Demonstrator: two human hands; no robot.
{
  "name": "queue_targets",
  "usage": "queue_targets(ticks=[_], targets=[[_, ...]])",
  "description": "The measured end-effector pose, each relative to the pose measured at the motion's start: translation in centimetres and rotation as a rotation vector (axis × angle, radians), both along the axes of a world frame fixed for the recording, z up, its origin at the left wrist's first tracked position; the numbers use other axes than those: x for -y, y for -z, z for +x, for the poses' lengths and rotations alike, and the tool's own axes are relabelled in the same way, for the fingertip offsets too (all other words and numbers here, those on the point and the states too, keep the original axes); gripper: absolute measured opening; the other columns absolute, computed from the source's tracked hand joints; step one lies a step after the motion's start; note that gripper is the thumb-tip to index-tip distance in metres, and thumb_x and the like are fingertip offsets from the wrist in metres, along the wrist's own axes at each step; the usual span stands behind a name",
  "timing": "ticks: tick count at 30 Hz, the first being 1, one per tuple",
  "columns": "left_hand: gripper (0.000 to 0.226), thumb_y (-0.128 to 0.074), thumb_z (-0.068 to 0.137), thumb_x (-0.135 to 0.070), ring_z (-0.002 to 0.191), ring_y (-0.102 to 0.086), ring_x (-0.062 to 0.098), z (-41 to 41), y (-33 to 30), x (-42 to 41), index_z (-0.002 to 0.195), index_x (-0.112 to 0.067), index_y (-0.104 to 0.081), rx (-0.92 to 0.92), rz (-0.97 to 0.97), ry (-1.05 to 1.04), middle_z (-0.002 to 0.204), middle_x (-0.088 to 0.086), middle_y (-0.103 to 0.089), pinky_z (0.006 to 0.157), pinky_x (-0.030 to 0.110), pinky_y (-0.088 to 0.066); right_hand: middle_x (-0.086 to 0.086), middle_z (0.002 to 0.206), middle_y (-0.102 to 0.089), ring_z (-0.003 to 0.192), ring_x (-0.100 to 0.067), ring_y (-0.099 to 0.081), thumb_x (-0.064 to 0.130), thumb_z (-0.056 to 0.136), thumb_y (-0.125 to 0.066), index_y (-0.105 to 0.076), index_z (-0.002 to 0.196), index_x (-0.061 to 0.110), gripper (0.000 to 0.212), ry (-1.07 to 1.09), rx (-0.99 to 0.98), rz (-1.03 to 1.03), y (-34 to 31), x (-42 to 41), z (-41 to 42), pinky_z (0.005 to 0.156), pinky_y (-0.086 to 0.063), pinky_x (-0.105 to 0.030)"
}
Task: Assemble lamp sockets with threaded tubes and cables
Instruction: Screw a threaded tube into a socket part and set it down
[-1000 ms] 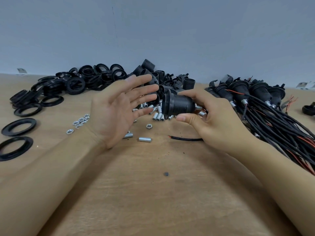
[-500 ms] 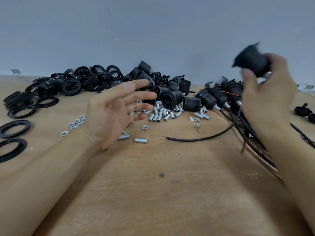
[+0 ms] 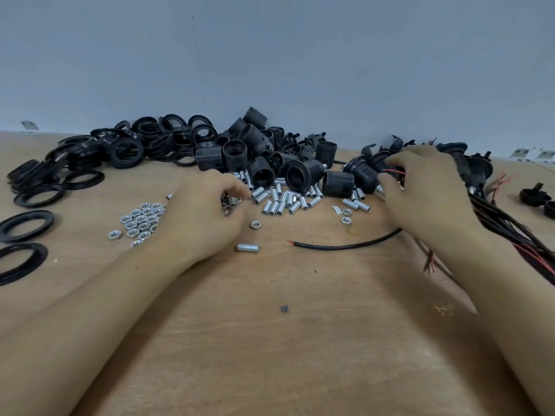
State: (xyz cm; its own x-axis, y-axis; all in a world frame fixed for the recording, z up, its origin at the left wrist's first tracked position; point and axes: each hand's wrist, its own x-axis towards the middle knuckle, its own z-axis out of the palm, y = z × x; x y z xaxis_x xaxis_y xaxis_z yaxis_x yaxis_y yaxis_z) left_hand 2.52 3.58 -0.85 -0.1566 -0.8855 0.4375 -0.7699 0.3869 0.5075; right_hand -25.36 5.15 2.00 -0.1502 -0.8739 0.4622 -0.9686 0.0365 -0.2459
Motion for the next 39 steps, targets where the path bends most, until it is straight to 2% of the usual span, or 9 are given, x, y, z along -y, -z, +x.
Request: queue_targets(ticks=[3,8,14,18,22,26,31,35,39], targets=[[0.009,-0.072,0.086,-0.027,0.096,-0.06,0.01,-0.3,0.2,-0.1,0.094,-0.031,-0.073,0.084,0.098,0.026,0.099,-0.011,-0.067,0.088,0.033,-0.049,-0.006,0.116,-0.061,0.106,-0.026,-0.056,0.023,0.093,-0.058,-0.07,0.097,0.012,0.017,-0.145,0.074,-0.07,0.6,-0.3,1.9,0.091,-0.046,-0.039],[0.012,-0.072,0.086,-0.018,0.094,-0.056,0.013,-0.3,0.3,0.2,0.094,-0.027,-0.073,0.092,0.044,0.012,0.098,-0.005,-0.064,0.085,0.032,-0.047,-0.006,0.124,-0.058,0.114,-0.029,-0.05,0.023,0.094,-0.057,-0.064,0.121,0.017,0.028,-0.17,0.023,-0.041,2.2,0.2,3.3,0.091,-0.046,-0.04],[0.012,-0.072,0.083,-0.023,0.095,-0.055,0.017,0.2,-0.1,0.2,0.091,-0.03,-0.068,0.129,-0.052,-0.172,0.095,-0.007,-0.059,0.075,0.028,-0.038,0.0,0.111,-0.063,0.106,-0.021,-0.053,0.016,0.099,-0.052,-0.071,0.112,0.016,0.023,-0.485,-0.067,-0.006,2.1,0.6,4.8,0.089,-0.046,-0.04],[0.009,-0.07,0.082,-0.025,0.07,-0.053,-0.003,0.2,-0.3,0.0,0.077,-0.033,-0.068,0.107,0.037,-0.133,0.073,-0.017,-0.063,0.062,0.025,-0.04,0.004,0.125,-0.058,0.115,-0.02,-0.05,0.011,0.098,-0.051,-0.068,0.119,0.023,0.029,-0.437,-0.15,0.164,2.6,1.1,4.6,0.093,-0.046,-0.041],[0.006,-0.072,0.085,-0.016,0.069,-0.057,0.002,0.3,0.0,0.3,0.088,-0.021,-0.074,0.07,0.094,-0.07,0.074,-0.013,-0.062,0.061,0.014,-0.04,0.002,0.112,-0.056,0.106,-0.019,-0.053,0.022,0.098,-0.056,-0.072,0.11,0.024,0.02,-0.384,-0.099,0.16,2.1,1.1,4.1,0.087,-0.048,-0.037],[0.007,-0.072,0.087,-0.019,0.087,-0.06,0.013,0.3,-0.1,0.3,0.092,-0.023,-0.072,0.097,0.084,-0.064,0.089,-0.008,-0.067,0.078,0.031,-0.051,0.002,0.11,-0.056,0.107,-0.019,-0.052,0.025,0.097,-0.057,-0.071,0.103,0.019,0.016,-0.354,-0.125,0.156,2.0,0.9,4.1,0.084,-0.047,-0.037],[0.011,-0.073,0.088,-0.017,0.086,-0.062,0.011,0.4,-0.3,0.2,0.09,-0.028,-0.072,0.106,0.096,-0.054,0.085,-0.016,-0.067,0.081,0.031,-0.05,0.005,0.093,-0.06,0.086,-0.016,-0.056,0.02,0.094,-0.06,-0.065,0.096,0.017,0.007,-0.389,0.043,-0.066,1.7,0.7,4.3,0.077,-0.047,-0.037],[0.018,-0.075,0.079,-0.014,0.075,-0.061,0.005,0.3,-0.5,0.0,0.086,-0.029,-0.069,0.056,0.061,-0.002,0.077,-0.017,-0.064,0.077,0.031,-0.053,0.013,0.078,-0.059,0.071,-0.003,-0.053,0.015,0.095,-0.06,-0.063,0.101,0.02,0.009,-0.43,0.328,-0.175,1.6,0.2,4.7,0.068,-0.038,-0.013],[0.023,-0.077,0.074,-0.007,0.069,-0.063,-0.001,0.2,-0.6,-0.1,0.081,-0.028,-0.07,-0.148,0.028,0.044,0.074,-0.011,-0.068,0.064,0.007,-0.047,0.004,0.084,-0.059,0.074,-0.012,-0.053,0.01,0.096,-0.057,-0.067,0.119,0.017,0.025,-0.478,0.351,-0.24,1.4,-0.2,5.0,0.071,-0.043,-0.02]])
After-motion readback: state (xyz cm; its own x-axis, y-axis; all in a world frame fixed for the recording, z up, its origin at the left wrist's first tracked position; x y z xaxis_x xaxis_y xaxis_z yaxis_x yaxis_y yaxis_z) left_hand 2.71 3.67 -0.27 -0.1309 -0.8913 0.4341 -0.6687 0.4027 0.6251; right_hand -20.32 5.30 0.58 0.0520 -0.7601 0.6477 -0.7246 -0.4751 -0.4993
